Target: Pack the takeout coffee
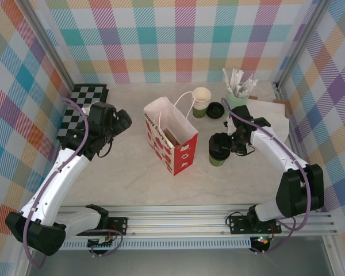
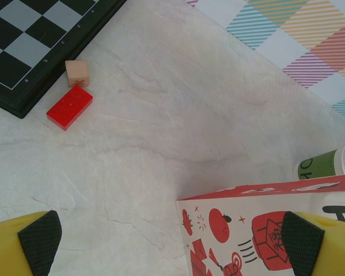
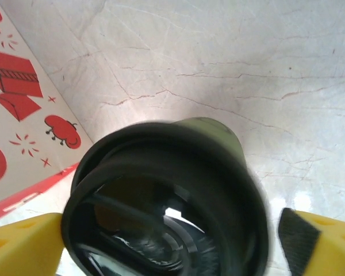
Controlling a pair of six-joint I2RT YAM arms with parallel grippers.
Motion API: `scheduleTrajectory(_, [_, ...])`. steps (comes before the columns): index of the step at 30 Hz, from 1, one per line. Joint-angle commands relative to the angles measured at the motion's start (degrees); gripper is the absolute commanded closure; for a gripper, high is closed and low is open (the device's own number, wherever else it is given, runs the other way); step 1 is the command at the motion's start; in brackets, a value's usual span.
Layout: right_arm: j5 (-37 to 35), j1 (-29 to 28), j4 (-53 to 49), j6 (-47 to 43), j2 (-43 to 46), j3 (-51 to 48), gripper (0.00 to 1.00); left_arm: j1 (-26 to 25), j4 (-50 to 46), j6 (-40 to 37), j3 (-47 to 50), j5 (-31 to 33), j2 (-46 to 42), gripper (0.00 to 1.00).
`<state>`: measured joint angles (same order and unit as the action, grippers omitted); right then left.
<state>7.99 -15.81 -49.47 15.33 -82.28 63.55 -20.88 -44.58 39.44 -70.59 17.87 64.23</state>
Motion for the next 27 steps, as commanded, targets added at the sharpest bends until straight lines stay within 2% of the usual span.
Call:
scheduleTrajectory(1, [-2.6,-0.9,-3.9,-1.4,0.6,2.4,0.00,0.8,0.9,0.3,0.6,-0.2,-0.8,0.00])
scheduleTrajectory(11, [-10.8,-5.8,-10.7,-5.7,-4.7,8.0,0.00,0.8,0.6,0.3,0.7,0.1,-0.5,0.00])
scheduleTrajectory(27, [-10.5,-7.3,-12.6,-6.6,-8.5,10.8,0.00,0.8,-0.1,-0.2,0.6,0.7,0.3,0.00])
